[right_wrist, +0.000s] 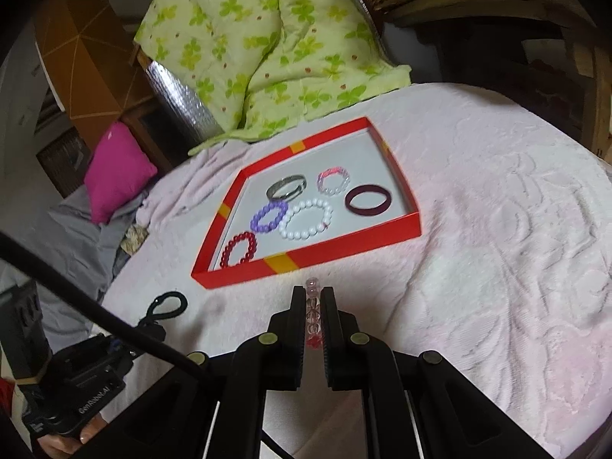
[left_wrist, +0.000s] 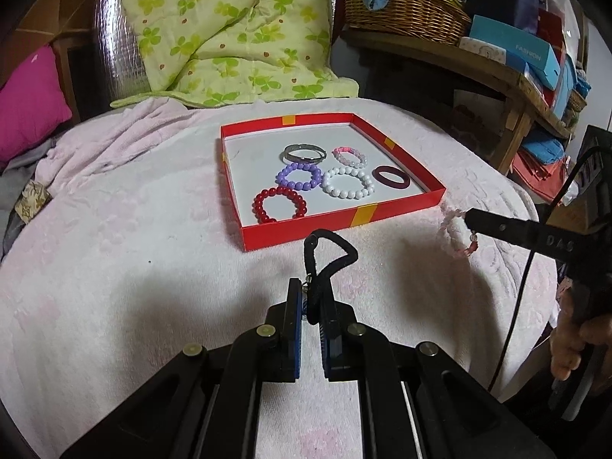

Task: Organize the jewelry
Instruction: 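Carry the lanyard and pink bracelet into the red tray and open both grippers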

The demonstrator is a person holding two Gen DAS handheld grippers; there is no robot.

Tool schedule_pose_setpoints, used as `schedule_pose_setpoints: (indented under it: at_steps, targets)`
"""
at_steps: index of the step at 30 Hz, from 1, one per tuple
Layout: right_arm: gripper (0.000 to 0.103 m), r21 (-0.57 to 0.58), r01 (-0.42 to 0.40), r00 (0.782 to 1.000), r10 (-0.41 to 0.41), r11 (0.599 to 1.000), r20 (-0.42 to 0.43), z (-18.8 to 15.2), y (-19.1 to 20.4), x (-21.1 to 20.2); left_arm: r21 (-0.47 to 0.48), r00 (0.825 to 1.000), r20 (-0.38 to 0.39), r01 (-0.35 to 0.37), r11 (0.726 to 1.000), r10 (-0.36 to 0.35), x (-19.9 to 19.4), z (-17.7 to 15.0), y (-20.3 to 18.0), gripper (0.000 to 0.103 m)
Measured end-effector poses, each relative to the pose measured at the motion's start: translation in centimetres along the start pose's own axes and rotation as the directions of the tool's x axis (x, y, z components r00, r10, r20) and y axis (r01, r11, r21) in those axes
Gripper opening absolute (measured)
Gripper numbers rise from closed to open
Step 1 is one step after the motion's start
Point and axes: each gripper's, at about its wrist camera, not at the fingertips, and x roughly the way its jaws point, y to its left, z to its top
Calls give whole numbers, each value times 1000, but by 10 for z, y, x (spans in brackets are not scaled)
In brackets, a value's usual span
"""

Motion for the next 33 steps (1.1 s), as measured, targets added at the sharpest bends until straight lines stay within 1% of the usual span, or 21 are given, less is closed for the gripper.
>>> schedule_pose_setpoints:
  at_steps: [4,11,17,22,25,28,33]
  targets:
    - [8,33,-24,1000,23,999,9,2,-8,-5,14,1000,8,-6,1000,6,1,3,-8,8]
    - [8,39,-53,998,52,998,22,3,-8,-11,49,1000,18,-14,999,13,4,7,-24,8]
    - [8,45,-77,997,76,996,27,3,-7,-13,53,1000,13,-14,998,13,8,10,-31,8]
    - [8,50,-99,995,97,994,32,6,-4,-12,49,1000,13,4,999,-5,10,11,-33,8]
    - [8,56,-108,993,106,993,42,10,-4,-13,30,999,22,37,999,-37,8,14,-32,8]
    - [8,67,-121,991,117,990,65,18,-7,-15,22,997,42,56,998,-57,7,18,-30,8]
    - [8,76,-113,990,105,991,94,32,-11,-13,-1,994,87,74,997,-73,9,31,-23,8]
